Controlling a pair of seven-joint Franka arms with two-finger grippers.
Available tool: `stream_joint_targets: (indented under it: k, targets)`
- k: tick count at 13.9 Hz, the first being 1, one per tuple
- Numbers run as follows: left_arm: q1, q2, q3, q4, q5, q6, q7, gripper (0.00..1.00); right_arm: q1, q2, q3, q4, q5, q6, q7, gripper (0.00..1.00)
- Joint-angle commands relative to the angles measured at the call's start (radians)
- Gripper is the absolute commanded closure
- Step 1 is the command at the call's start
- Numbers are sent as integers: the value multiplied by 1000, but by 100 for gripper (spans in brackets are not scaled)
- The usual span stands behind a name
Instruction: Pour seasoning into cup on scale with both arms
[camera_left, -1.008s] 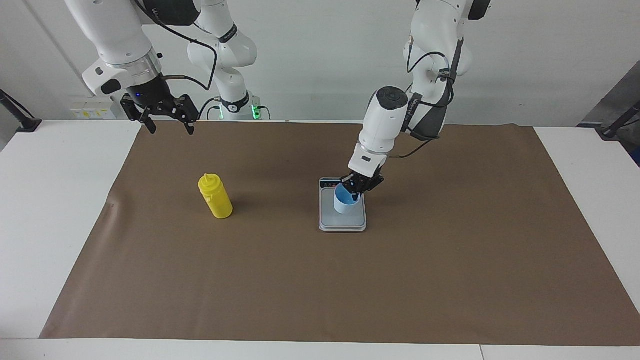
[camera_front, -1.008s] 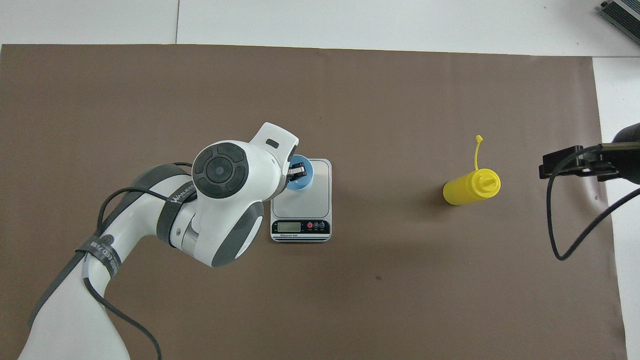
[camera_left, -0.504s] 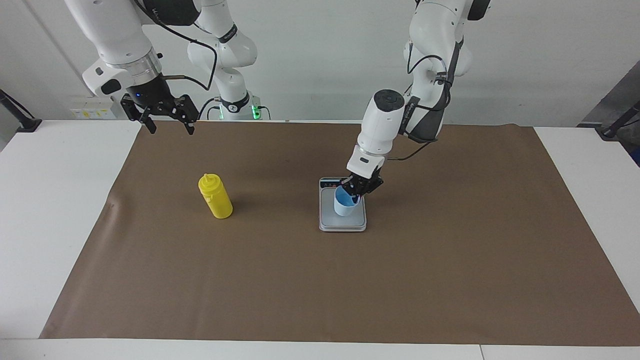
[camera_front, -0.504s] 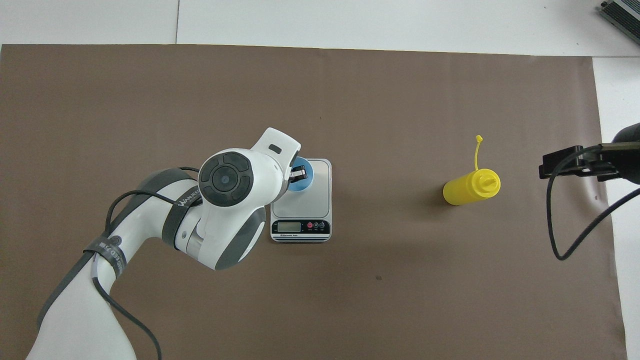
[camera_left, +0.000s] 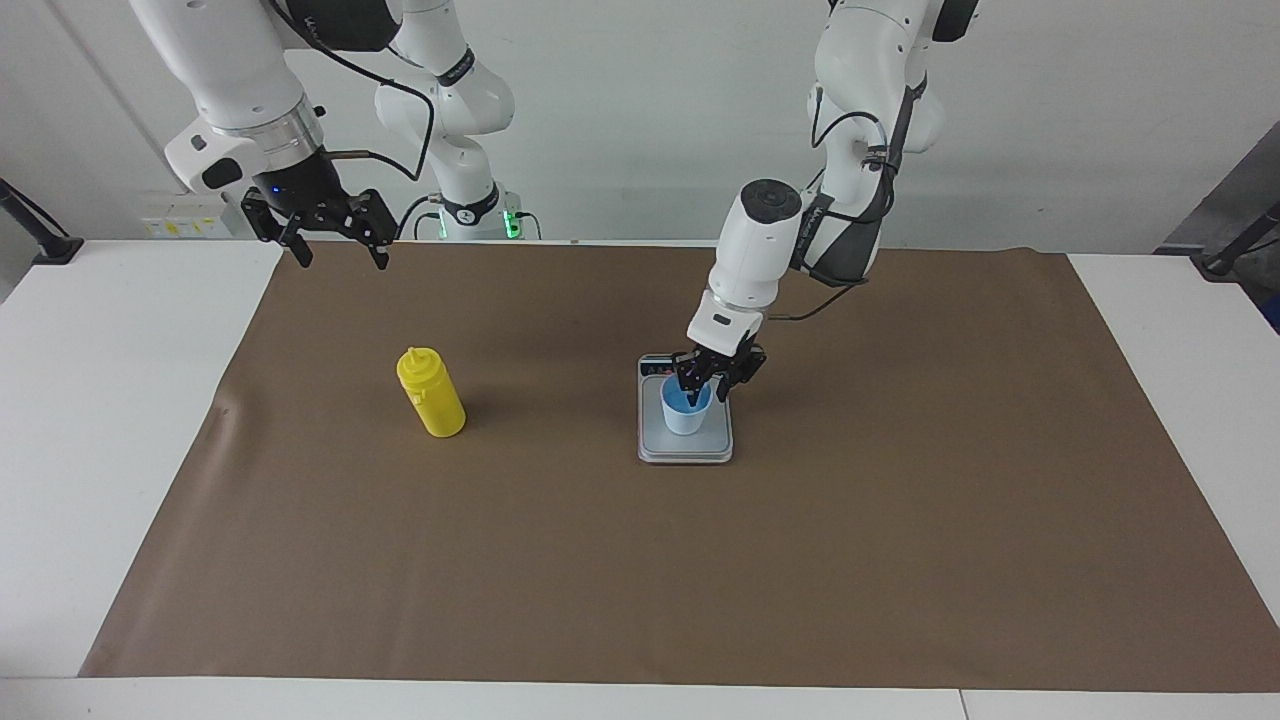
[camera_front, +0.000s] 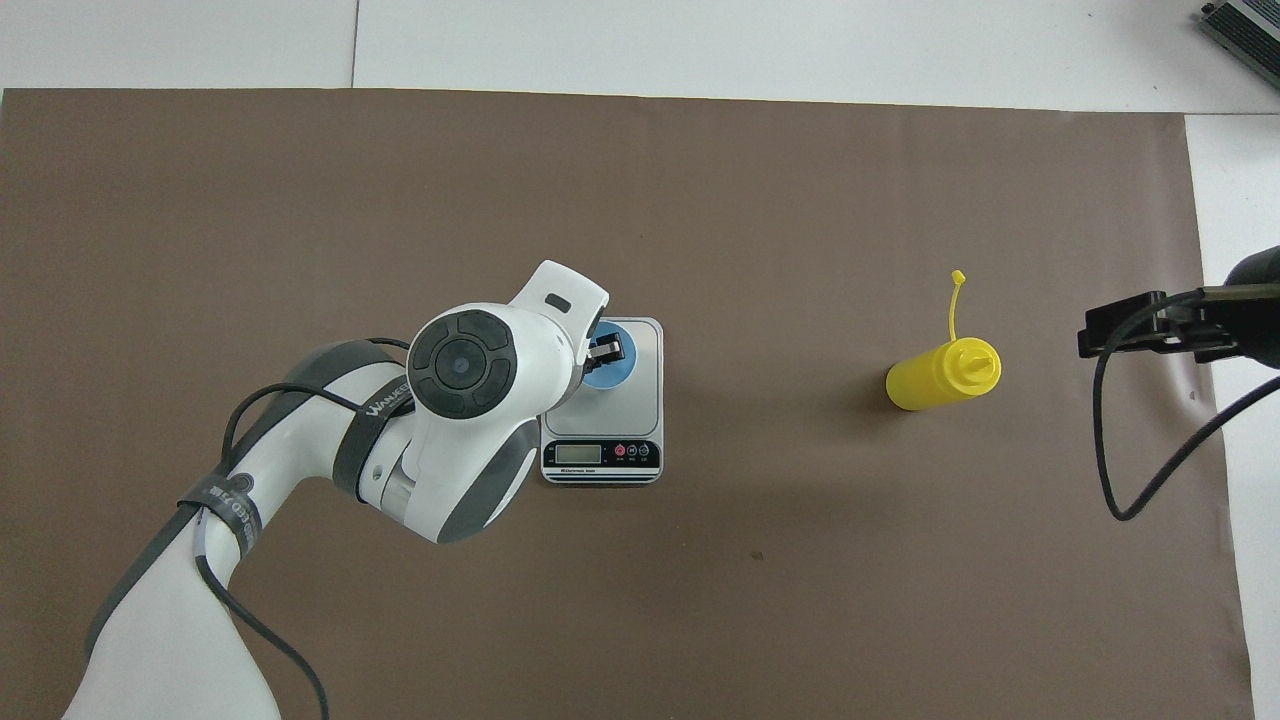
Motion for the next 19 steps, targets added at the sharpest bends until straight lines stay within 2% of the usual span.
stream_joint_targets:
  k: [1,12,17,19]
  targets:
    - [17,-44,20,20,40,-86,-9,0,-5,-8,0,-12,1,6,-23,0]
    - [325,-230,23,40,41,-378,509,0,-5,-8,0,-12,1,6,-21,0]
    - [417,-275,24,53,38,-478,702,0,-5,-8,0,-12,1,6,-21,0]
    - [440,-275,26,98,38,-527,773,0,6,-14,3,-17,9,-43,-23,0]
